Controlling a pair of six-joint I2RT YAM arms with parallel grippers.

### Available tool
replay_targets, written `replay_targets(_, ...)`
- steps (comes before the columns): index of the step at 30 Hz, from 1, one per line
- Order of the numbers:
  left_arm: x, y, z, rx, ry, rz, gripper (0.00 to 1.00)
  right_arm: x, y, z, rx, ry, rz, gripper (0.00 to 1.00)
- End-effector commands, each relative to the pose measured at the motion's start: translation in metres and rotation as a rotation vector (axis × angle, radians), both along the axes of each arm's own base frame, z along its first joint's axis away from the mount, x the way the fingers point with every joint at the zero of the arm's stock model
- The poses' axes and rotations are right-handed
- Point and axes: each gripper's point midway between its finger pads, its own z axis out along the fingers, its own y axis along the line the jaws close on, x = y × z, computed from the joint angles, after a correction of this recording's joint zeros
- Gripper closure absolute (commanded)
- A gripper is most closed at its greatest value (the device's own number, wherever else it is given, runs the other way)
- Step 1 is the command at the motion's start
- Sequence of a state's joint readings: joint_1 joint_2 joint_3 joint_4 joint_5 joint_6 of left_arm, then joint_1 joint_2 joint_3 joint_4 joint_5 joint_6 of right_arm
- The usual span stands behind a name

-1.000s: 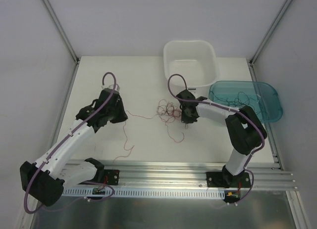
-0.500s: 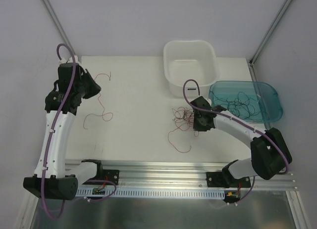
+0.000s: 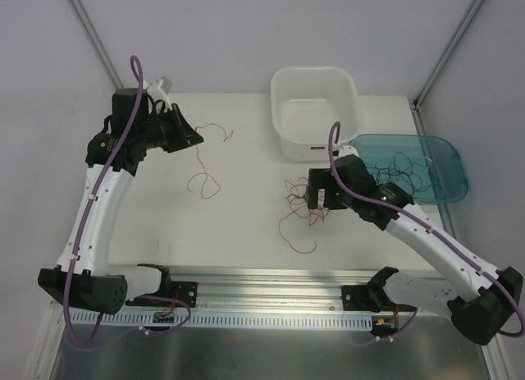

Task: Untangle the cables

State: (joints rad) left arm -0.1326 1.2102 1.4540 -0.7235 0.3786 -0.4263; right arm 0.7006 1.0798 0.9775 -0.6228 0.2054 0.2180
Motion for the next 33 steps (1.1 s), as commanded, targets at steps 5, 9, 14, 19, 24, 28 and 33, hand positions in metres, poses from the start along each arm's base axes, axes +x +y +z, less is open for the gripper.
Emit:
replay_targets(5, 0.049, -0.067, 0.083, -0.085, -0.213, -0.141, 1.0, -0.023, -0.024, 0.049, 0.055, -0.13, 0.02, 0.0)
replay_targets(9, 0.086, -0.089, 0.132, -0.147, -0.324, -0.123, 1.0, -0.033, -0.036, 0.061, 0.088, -0.18, 0.0, 0.01)
replay_targets(14, 0.134, -0.132, 0.16, -0.248, -0.384, -0.125, 1.0, -0.045, -0.05, 0.067, 0.136, -0.227, -0.031, 0.0)
replay_targets(19, 0.165, -0.17, 0.199, -0.41, -0.52, -0.118, 1.0, -0.054, -0.065, 0.065, 0.144, -0.253, -0.071, 0.0)
replay_targets(24, 0.194, -0.212, 0.171, -0.463, -0.548, -0.116, 1.0, -0.061, -0.072, 0.062, 0.16, -0.272, -0.079, 0.0)
replay_targets(28, 0.223, -0.24, 0.128, -0.476, -0.569, -0.121, 1.0, -0.065, -0.075, 0.055, 0.15, -0.256, -0.076, 0.0)
replay_targets(33, 0.248, -0.259, 0.074, -0.424, -0.557, -0.12, 0.66, -0.07, -0.075, 0.045, 0.142, -0.222, -0.07, 0.0)
